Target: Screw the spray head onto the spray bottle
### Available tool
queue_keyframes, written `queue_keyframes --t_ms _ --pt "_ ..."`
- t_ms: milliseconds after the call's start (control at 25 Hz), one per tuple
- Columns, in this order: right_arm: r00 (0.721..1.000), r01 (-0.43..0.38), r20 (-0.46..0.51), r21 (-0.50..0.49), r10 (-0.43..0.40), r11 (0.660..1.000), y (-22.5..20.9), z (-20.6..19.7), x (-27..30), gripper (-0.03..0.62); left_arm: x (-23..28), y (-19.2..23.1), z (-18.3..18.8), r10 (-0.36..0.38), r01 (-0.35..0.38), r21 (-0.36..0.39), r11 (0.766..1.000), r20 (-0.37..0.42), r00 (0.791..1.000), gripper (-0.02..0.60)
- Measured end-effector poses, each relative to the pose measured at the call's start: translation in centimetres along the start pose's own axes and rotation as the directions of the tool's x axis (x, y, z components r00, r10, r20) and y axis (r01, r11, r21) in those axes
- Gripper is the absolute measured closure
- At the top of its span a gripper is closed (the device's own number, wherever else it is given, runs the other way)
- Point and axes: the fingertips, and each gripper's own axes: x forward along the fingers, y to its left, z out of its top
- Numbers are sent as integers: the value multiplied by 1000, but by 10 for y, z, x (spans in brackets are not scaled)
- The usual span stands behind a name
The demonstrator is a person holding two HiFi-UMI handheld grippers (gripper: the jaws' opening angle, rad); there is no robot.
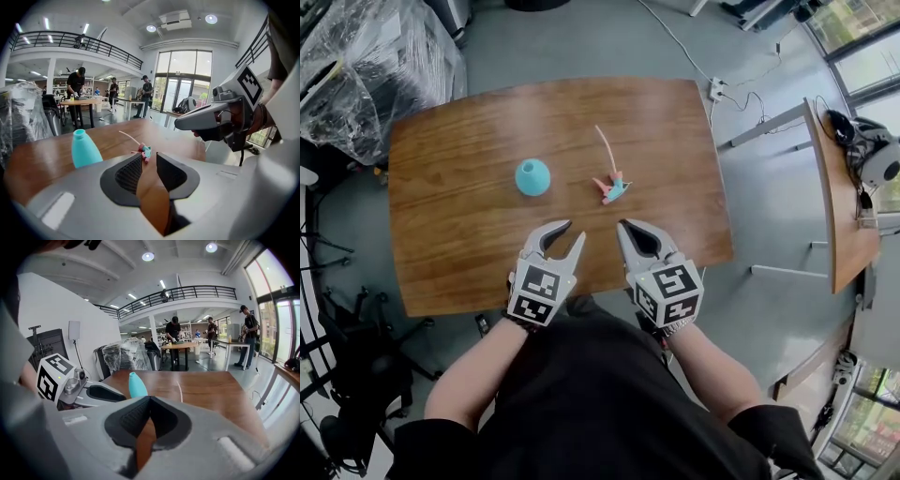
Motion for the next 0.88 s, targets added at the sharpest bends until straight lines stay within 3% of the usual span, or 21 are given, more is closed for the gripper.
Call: queue_keyframes --t_ms 360,880 --pt "1000 -17 -13 3 17 1000 -38 -9 -7 603 77 -19 -8 -13 24 93 995 -114 993 463" --pt "999 -21 -43 16 21 1000 -65 -19 0 603 139 -2 -56 27 14 138 990 -290 957 460"
